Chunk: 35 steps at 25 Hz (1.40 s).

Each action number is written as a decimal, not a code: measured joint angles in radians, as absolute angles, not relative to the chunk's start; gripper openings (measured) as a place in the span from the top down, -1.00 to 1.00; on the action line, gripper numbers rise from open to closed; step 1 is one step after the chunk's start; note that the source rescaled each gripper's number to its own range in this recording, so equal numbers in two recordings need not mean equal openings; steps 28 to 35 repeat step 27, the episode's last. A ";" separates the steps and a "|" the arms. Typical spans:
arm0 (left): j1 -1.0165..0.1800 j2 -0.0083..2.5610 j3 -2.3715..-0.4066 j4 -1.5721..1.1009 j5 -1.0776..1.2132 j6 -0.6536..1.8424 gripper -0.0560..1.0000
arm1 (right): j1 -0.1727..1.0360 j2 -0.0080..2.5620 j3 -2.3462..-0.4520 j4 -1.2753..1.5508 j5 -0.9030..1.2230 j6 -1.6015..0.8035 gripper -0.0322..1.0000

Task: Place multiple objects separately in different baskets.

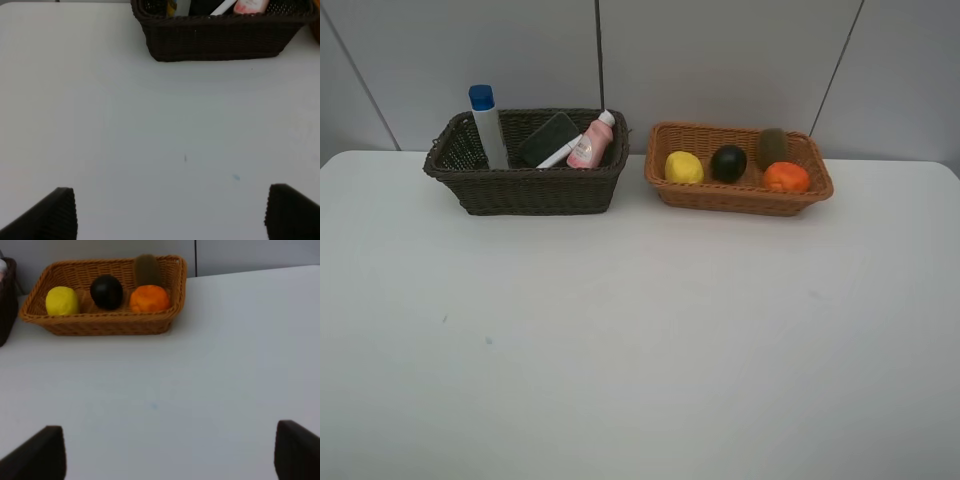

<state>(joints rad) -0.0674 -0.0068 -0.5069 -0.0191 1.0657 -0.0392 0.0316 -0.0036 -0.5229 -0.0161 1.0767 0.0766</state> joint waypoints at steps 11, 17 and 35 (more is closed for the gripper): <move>-0.067 -0.007 -0.507 -0.019 1.066 -0.039 -0.98 | 0.032 -0.004 -0.523 -0.016 1.074 0.077 -1.00; -0.067 -0.007 -0.507 -0.019 1.066 -0.039 -0.98 | 0.032 -0.004 -0.523 -0.016 1.074 0.077 -1.00; -0.067 -0.007 -0.507 -0.019 1.066 -0.039 -0.98 | 0.032 -0.004 -0.523 -0.016 1.073 0.077 -1.00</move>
